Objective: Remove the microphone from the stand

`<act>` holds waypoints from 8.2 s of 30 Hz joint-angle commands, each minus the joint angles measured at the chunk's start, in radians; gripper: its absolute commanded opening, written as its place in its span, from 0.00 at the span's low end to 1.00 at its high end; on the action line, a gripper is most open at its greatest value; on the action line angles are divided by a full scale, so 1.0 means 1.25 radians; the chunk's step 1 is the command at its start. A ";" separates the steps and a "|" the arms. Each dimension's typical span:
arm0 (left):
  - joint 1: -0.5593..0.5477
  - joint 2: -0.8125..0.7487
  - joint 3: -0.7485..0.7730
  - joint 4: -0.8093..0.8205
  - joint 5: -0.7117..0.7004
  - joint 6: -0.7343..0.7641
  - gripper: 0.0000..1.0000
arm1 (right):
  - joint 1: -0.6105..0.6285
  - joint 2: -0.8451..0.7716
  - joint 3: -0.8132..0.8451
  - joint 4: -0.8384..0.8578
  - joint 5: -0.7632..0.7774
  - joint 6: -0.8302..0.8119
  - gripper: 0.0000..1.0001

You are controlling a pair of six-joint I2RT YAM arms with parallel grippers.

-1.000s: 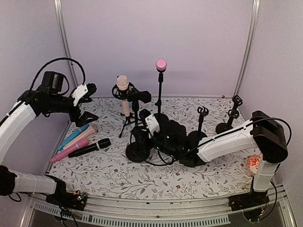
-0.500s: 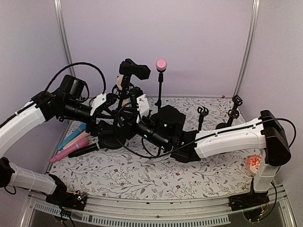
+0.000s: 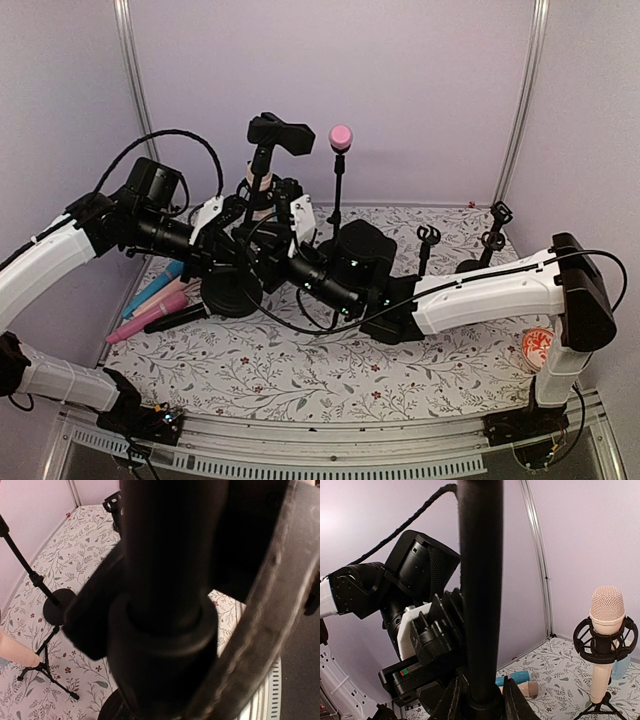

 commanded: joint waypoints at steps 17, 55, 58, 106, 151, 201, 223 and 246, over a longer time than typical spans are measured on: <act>-0.002 0.040 0.205 -0.152 0.451 0.024 0.00 | -0.085 -0.168 -0.008 0.056 -0.723 0.112 0.01; 0.009 -0.002 0.172 0.047 0.147 -0.045 0.00 | 0.040 -0.030 0.214 -0.268 0.157 -0.007 0.00; 0.009 0.000 0.186 0.031 0.181 -0.043 0.00 | 0.028 -0.057 0.192 -0.258 0.069 -0.005 0.00; 0.049 0.022 0.269 0.035 0.516 -0.189 0.00 | -0.052 -0.211 -0.062 0.049 -0.365 0.068 0.77; 0.049 0.005 0.128 -0.070 0.210 0.017 0.60 | -0.017 -0.090 -0.062 0.097 -0.054 0.050 0.00; 0.166 0.022 0.160 -0.226 0.066 0.170 0.96 | 0.032 -0.283 -0.727 -0.187 0.652 0.323 0.99; 0.203 0.038 0.219 -0.239 0.092 0.129 0.96 | 0.111 -0.545 -0.162 -1.178 0.595 0.613 0.99; 0.220 0.069 0.289 -0.257 0.097 0.070 0.96 | -0.360 -0.081 0.213 -0.506 0.155 -0.268 0.99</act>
